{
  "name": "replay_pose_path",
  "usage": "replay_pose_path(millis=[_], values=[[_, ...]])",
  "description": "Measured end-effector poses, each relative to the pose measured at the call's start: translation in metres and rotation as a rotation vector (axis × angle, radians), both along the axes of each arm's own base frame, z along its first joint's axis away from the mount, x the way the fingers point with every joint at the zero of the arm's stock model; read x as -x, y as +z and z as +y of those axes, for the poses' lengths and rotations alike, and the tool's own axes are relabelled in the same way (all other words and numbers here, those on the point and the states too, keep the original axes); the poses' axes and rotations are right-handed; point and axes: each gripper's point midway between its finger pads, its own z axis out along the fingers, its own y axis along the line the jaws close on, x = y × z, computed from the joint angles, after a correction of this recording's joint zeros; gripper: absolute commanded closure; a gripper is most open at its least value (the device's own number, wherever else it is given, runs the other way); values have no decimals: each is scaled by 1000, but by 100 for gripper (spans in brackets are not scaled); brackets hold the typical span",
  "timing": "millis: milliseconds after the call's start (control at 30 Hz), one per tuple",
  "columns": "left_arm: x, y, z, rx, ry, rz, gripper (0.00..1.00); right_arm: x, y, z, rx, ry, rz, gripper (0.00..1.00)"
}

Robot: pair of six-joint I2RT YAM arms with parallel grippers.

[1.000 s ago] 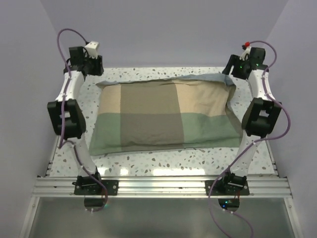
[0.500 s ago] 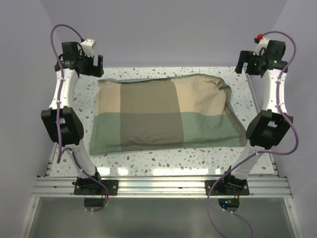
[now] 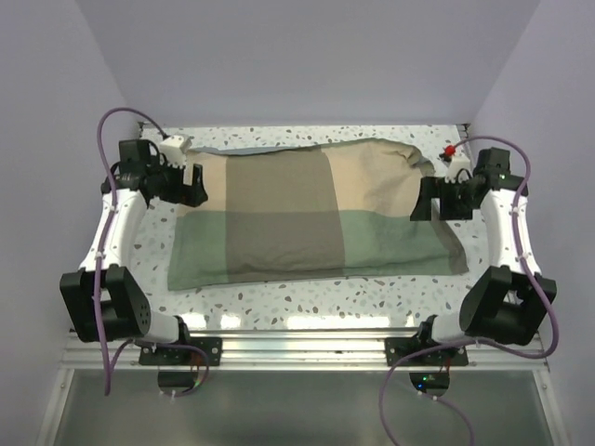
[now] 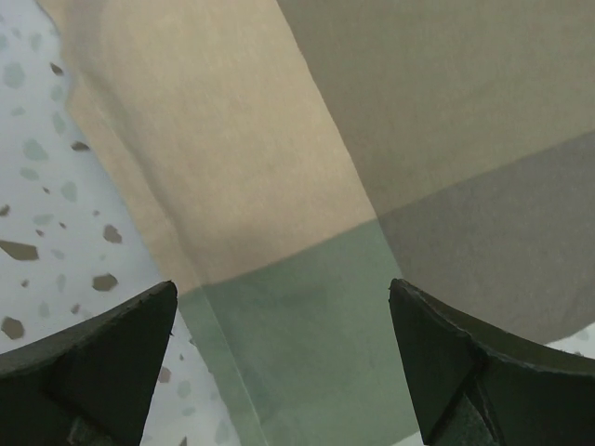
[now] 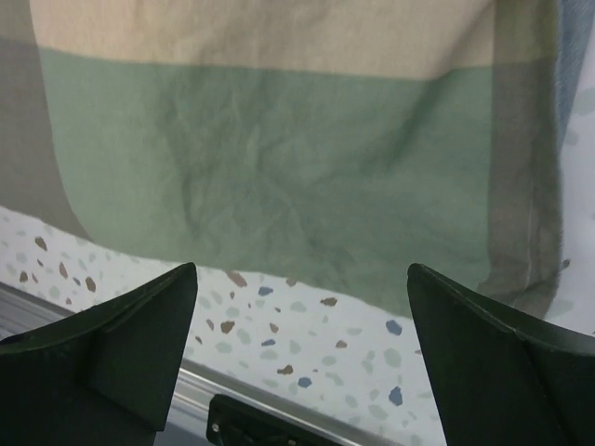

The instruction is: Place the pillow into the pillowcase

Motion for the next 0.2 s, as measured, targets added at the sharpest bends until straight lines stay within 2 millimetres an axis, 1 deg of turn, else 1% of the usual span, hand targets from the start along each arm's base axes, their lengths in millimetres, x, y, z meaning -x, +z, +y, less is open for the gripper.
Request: replay_pose_path(millis=[33, 100, 200], values=[[11, -11, -2, 3, -5, 21, 0, 11, -6, 3, 1, 7, 12, 1], [26, -29, -5, 7, -14, 54, 0, 27, -14, 6, 7, 18, 24, 1], [43, -49, -9, 7, -26, 94, 0, 38, -20, 8, 15, 30, 26, 1]])
